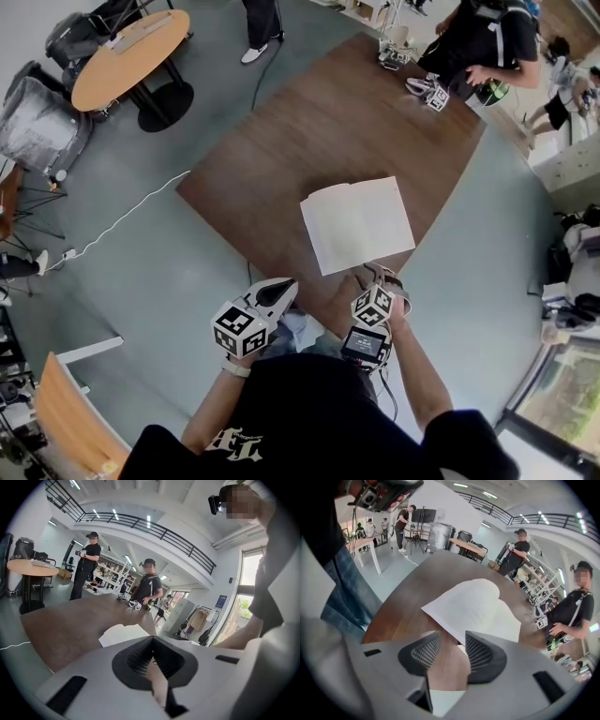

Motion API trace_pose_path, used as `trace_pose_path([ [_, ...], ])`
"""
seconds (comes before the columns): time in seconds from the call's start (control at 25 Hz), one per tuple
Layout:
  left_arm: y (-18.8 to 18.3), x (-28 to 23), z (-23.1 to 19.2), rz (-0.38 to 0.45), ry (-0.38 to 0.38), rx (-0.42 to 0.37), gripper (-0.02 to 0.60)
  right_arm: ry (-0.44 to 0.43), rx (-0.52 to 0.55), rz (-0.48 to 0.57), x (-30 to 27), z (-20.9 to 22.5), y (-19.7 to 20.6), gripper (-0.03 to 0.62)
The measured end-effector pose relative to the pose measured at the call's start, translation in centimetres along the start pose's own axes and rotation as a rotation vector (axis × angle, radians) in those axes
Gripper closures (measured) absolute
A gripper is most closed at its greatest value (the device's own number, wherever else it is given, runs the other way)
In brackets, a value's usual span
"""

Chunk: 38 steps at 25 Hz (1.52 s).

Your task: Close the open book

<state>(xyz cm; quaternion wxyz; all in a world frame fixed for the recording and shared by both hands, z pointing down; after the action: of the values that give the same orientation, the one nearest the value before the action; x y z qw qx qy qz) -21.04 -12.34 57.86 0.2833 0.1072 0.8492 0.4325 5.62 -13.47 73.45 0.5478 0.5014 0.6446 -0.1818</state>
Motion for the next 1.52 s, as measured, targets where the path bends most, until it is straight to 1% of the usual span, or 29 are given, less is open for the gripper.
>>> trace_pose_path([
  [0.08, 0.0, 0.1, -0.6, -0.011, 0.004, -0.001, 0.578, 0.003, -0.044, -0.016, -0.8, 0.2, 0.4, 0.453],
  [0.2, -0.4, 0.1, -1.4, -0.023, 0.012, -0.007, 0.578, -0.055, -0.224, -0.002, -1.4, 0.5, 0.8, 0.453],
  [0.28, -0.7, 0.1, -1.8, -0.031, 0.021, -0.014, 0.578, -0.078, -0.291, -0.014, -1.8, 0.3, 1.3, 0.453],
  [0.44, -1.3, -0.3, -2.3, -0.049, 0.043, -0.033, 0.578, -0.101, -0.324, -0.053, -3.3, -0.3, 2.0, 0.453],
  [0.68, -1.4, 0.0, -2.7, -0.072, 0.058, -0.049, 0.578, -0.118, -0.386, -0.068, -5.5, -0.7, 1.7, 0.453],
  [0.88, -1.1, 0.0, -3.3, -0.08, 0.045, -0.043, 0.578, -0.144, -0.463, -0.045, -6.5, -0.7, 1.5, 0.453],
  [1.04, -1.1, 0.3, -3.5, -0.081, 0.033, -0.034, 0.578, -0.142, -0.487, -0.015, -6.3, -0.8, 0.8, 0.454],
  [1.32, -1.3, 0.0, -3.1, -0.074, 0.047, -0.039, 0.578, -0.136, -0.536, 0.034, -5.3, -0.7, 0.3, 0.454],
  [1.52, -1.5, -0.4, -2.7, -0.066, 0.051, -0.036, 0.578, -0.135, -0.548, 0.06, -4.3, -0.4, 0.1, 0.454],
])
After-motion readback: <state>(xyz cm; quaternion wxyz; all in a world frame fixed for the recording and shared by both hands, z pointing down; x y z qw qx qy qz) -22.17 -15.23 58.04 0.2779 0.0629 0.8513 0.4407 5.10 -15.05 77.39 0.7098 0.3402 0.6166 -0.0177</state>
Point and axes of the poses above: the fingertips, and each gripper's own axes: x backward along the fingers, z to its right, y out of its underside, the point moved 9 cm from there along x, backward along the fingers, and after that the axes turned 4 degrees about -z, right-handed, at the moved point
